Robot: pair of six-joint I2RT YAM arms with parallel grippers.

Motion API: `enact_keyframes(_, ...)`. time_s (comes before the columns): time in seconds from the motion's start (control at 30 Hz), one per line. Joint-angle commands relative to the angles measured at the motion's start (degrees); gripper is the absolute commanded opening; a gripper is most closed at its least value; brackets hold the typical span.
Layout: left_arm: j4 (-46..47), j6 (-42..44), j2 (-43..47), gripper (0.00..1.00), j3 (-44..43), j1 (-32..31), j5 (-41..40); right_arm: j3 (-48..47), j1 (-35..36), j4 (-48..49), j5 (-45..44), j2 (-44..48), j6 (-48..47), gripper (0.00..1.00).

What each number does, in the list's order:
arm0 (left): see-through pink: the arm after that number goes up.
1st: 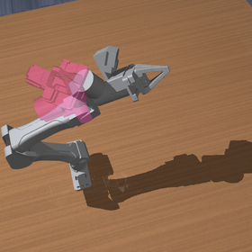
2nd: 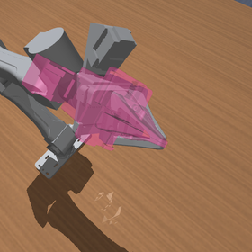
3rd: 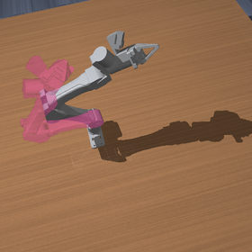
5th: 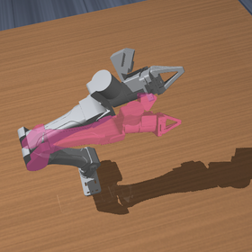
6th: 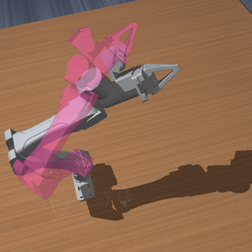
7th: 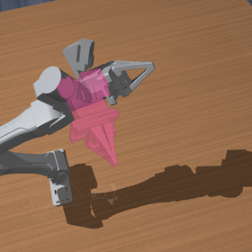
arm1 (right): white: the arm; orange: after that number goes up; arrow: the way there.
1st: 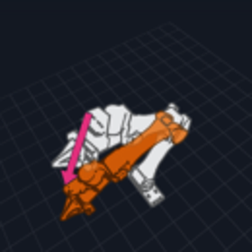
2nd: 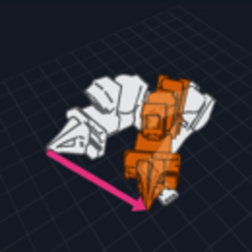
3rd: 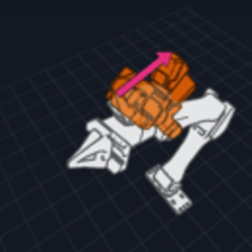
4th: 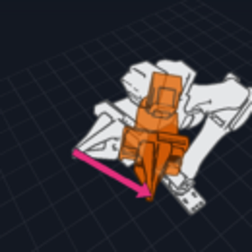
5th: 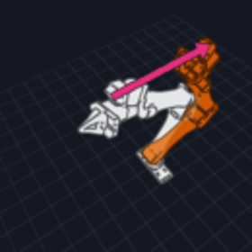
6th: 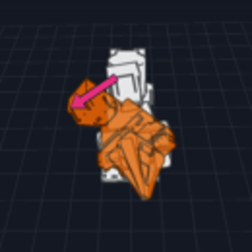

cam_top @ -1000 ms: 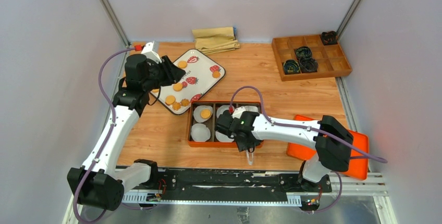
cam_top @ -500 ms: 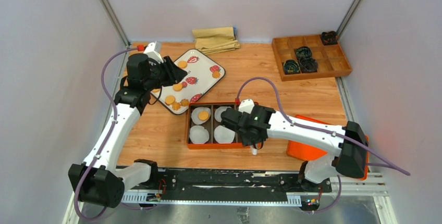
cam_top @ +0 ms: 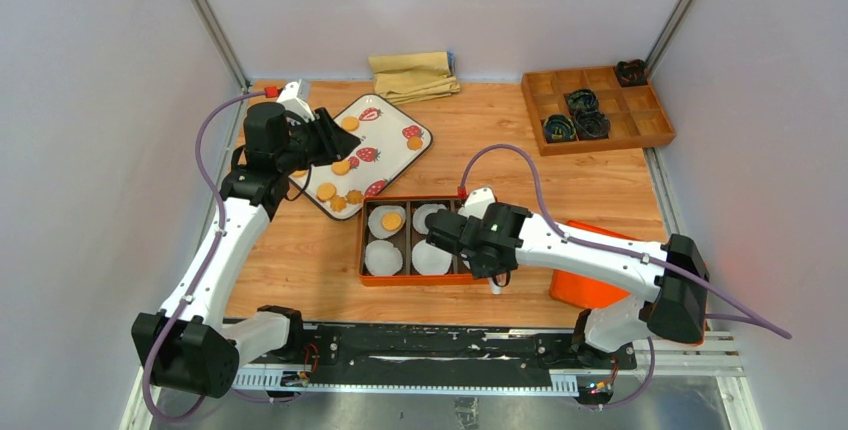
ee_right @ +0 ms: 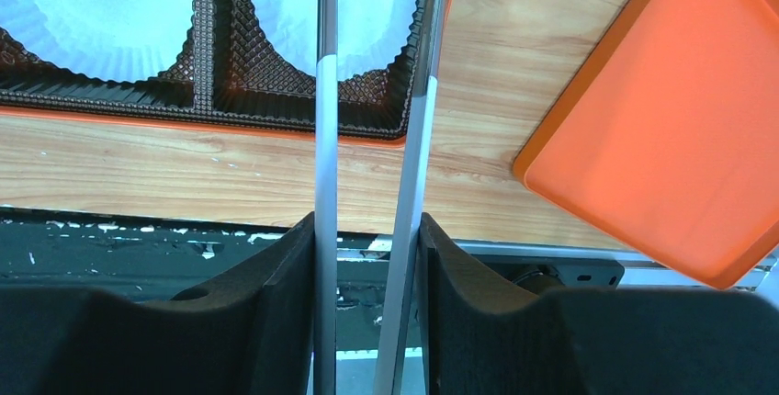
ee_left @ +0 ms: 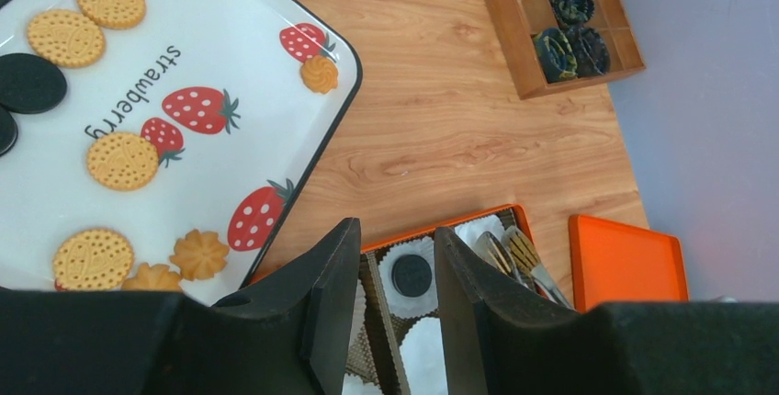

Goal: Pack the cookies

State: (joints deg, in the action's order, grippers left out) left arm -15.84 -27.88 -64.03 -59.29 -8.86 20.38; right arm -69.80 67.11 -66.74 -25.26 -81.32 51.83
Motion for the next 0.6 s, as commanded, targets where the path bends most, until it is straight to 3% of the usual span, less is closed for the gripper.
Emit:
enact_keyframes(0.0, 0.9, 0.1, -0.1, 0.41, -0.8, -0.4, 0.9, -0.9, 0.4, -0.8, -5.0, 0.3, 0.6, 0.00)
enact_keyframes(0.27, 0.7, 0.3, -0.1, 0.41, -1.5, -0.4, 0.6, 0.8, 0.4, 3.4, -8.3, 1.3, -0.1, 0.00)
enact_keyframes(0.47, 0.5, 0.5, -0.3, 0.41, -1.4, -0.4, 0.6, 1.5, 0.4, 6.0, -6.1, -1.2, -1.7, 0.00)
enact_keyframes(0.53, 0.5, 0.6, -0.4, 0.41, -1.4, -0.4, 0.5, 1.6, 0.4, 7.1, -5.3, -2.0, -2.5, 0.06)
enact_keyframes(0.57, 0.6, 0.5, -0.4, 0.41, -1.4, -0.4, 0.5, 1.7, 0.4, 7.6, -5.0, -2.5, -2.8, 0.14)
